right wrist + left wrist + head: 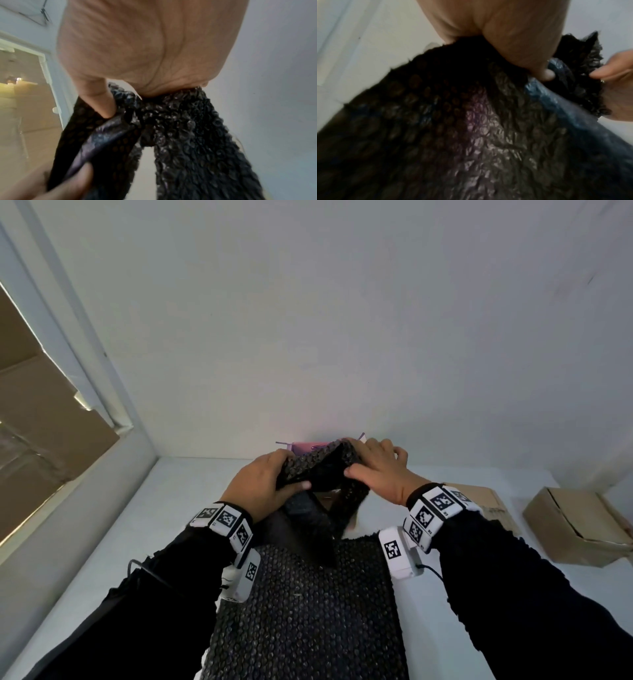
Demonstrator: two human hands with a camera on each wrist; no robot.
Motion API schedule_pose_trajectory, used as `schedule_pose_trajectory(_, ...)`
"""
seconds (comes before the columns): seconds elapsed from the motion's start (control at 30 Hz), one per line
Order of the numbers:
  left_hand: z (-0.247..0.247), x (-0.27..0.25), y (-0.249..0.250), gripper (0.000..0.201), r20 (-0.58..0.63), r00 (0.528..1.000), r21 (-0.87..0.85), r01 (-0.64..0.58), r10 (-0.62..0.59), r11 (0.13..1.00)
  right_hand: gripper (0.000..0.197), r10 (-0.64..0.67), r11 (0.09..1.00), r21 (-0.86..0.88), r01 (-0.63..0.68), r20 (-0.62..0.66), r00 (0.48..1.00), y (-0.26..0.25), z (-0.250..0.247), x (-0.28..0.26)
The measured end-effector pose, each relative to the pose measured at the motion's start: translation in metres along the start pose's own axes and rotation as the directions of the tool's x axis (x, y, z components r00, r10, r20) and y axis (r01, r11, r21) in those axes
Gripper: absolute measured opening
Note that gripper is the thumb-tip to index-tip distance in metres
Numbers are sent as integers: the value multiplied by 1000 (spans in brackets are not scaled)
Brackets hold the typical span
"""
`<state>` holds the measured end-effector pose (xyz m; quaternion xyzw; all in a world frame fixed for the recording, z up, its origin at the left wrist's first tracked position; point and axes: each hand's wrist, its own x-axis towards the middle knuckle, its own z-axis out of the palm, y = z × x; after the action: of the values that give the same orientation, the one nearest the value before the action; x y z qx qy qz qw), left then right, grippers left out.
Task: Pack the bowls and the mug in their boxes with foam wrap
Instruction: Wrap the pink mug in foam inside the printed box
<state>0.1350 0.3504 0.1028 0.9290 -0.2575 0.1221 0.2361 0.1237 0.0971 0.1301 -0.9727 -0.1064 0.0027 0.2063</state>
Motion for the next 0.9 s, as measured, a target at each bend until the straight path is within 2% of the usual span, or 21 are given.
schedule_pose_trajectory(0.07, -5, 5, -3, 38, 2, 1000, 92, -5, 5, 996, 69, 6, 1000, 17, -5, -22, 1000, -3, -10, 7)
schedule_pose_trajectory(0.1, -7, 8, -4, 35, -10, 1000, 117, -10, 11, 993, 67, -11, 999, -35, 10, -30, 999, -5, -15, 11)
schedule_pose_trajectory(0.17, -11, 15, -5, 35, -56, 998, 98, -18, 23, 995, 63, -66, 986, -156, 59, -40, 997, -6, -23, 19)
schedule_pose_trajectory(0.27, -15, 25, -3, 41, -112, 994, 58, 24, -18, 998, 65, -145, 975, -183, 125, -102, 984, -3, -30, 28)
schedule_pose_trajectory(0.33, -16, 28, -3, 43, -153, 988, 83, 0, 13, 997, 60, -182, 966, -219, 141, -177, 967, 0, -30, 34)
schedule_pose_trajectory(0.47, -13, 40, -8, 54, -205, 976, 212, -34, 78, 977, 41, -211, 944, -311, 111, -310, 927, 4, -26, 45)
schedule_pose_trajectory(0.53, -13, 51, -11, 49, -184, 980, 302, -9, 68, 953, 33, -214, 940, -329, 87, -371, 904, 7, -25, 50)
schedule_pose_trajectory(0.67, -11, 69, -21, 37, -149, 987, 417, 16, 51, 909, 32, -211, 909, -418, 4, -451, 867, 15, -20, 65)
schedule_pose_trajectory(0.77, -5, 80, -23, 34, -173, 984, 360, 111, -51, 926, 31, -224, 928, -368, 50, -448, 865, 18, -17, 76)
schedule_pose_trajectory(0.9, 6, 87, -20, 34, -198, 959, 27, 210, -201, 977, 35, -135, 984, -158, 79, -385, 913, 19, -13, 87)
